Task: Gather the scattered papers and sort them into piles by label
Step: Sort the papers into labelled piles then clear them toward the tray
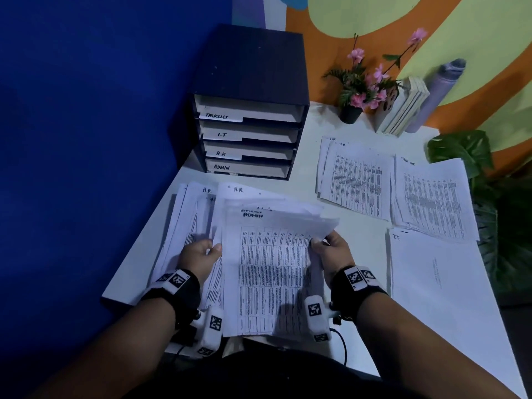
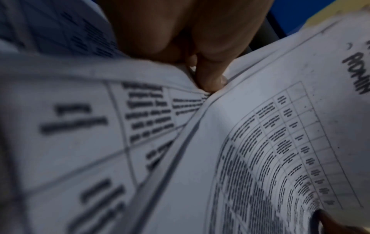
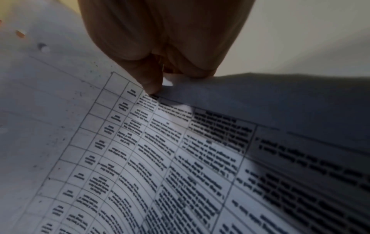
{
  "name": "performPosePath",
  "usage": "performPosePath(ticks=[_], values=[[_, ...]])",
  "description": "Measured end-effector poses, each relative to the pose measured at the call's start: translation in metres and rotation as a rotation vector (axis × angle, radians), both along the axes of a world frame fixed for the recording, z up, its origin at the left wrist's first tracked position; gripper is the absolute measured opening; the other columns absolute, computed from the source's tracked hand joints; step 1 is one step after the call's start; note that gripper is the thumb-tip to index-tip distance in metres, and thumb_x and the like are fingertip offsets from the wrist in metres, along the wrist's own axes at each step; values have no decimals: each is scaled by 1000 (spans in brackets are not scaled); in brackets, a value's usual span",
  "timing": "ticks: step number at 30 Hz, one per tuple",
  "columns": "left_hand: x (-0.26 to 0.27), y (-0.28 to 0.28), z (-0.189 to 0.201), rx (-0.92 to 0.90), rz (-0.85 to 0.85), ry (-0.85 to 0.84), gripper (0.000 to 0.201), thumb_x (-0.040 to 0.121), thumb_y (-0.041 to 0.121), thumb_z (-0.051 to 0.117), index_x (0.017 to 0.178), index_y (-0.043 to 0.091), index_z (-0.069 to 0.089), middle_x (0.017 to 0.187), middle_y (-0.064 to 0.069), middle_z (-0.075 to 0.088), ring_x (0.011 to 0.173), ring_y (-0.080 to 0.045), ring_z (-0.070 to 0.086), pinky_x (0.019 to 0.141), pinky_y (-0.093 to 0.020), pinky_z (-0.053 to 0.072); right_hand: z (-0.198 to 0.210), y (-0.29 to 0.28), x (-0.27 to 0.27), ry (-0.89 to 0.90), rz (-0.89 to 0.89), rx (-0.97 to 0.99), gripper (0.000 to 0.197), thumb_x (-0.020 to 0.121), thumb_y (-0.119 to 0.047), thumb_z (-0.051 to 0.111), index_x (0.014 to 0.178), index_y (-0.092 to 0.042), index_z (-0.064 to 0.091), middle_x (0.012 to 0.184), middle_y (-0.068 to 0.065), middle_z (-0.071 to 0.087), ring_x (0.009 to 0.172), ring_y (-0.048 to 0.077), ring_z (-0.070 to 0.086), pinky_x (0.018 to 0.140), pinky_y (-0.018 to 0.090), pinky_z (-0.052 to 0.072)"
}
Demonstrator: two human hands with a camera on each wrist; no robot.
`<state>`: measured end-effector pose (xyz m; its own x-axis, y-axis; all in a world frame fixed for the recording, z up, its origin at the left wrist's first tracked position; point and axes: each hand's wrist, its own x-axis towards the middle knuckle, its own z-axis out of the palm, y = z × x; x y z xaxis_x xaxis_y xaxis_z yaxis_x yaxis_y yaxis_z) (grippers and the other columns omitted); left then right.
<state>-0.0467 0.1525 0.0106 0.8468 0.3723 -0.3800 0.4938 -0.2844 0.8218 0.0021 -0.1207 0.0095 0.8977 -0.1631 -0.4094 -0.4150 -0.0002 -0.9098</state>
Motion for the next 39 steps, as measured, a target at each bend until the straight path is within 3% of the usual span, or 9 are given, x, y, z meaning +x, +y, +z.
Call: performPosePath(ticks=[7,10,14,18,22,26,29,35,39], values=[[8,0,5,60,-2,-38,11,91,9,62,95,15,70,103,-3,67,93,-18,60,79,-20,40,13,-26,2,-56,-72,-409,15,93,-1,48,103,-12,47,72,3,47,61,16,46,48,15,40],[9,5,2,161,41,36,29,91,6,58,117,20,61,116,-12,63,90,-24,59,75,-25,43,13,-53,-2,-25,-178,-555,25,95,-5,46,120,-9,48,85,10,55,80,27,57,63,24,39],[8,12,-1,235,81,98,70,92,3,53,149,30,23,151,-9,35,127,-35,47,98,-40,44,10,-91,-6,78,-192,-614,45,90,8,48,132,-7,48,103,12,58,104,32,59,80,26,39],[5,25,-6,278,128,152,64,93,4,45,149,26,24,139,-15,49,113,-37,56,87,-37,48,2,-109,-5,165,-181,-738,64,81,10,52,140,-11,43,119,20,56,109,41,57,90,44,50],[5,30,-4,271,166,140,54,93,4,41,143,23,33,129,-15,56,107,-37,58,86,-39,50,9,-83,-6,80,-44,-977,60,91,-28,62,145,-20,36,148,14,34,134,36,36,108,53,34],[3,10,4,216,100,15,48,96,2,44,141,17,40,133,-13,54,118,-34,53,95,-35,42,20,-33,-4,1,191,-413,50,96,-30,57,142,-16,44,131,5,55,118,21,52,101,34,41],[1,-3,6,197,-64,40,46,96,4,44,139,21,44,126,-8,57,108,-27,55,87,-28,41,21,-2,1,72,280,-243,55,93,-38,60,141,-18,42,124,5,58,111,25,59,98,41,49],[2,12,-8,571,-283,133,44,91,19,53,134,24,50,136,-9,52,120,-30,51,102,-40,42,-4,11,1,219,154,-265,55,58,-25,66,110,-14,52,79,11,64,71,27,62,75,57,57],[-3,23,-10,631,-207,336,77,82,38,70,145,23,30,149,-8,20,136,-33,27,109,-48,33,-5,12,-3,214,219,-440,20,74,-18,65,92,-16,56,78,5,63,76,26,62,73,42,59]])
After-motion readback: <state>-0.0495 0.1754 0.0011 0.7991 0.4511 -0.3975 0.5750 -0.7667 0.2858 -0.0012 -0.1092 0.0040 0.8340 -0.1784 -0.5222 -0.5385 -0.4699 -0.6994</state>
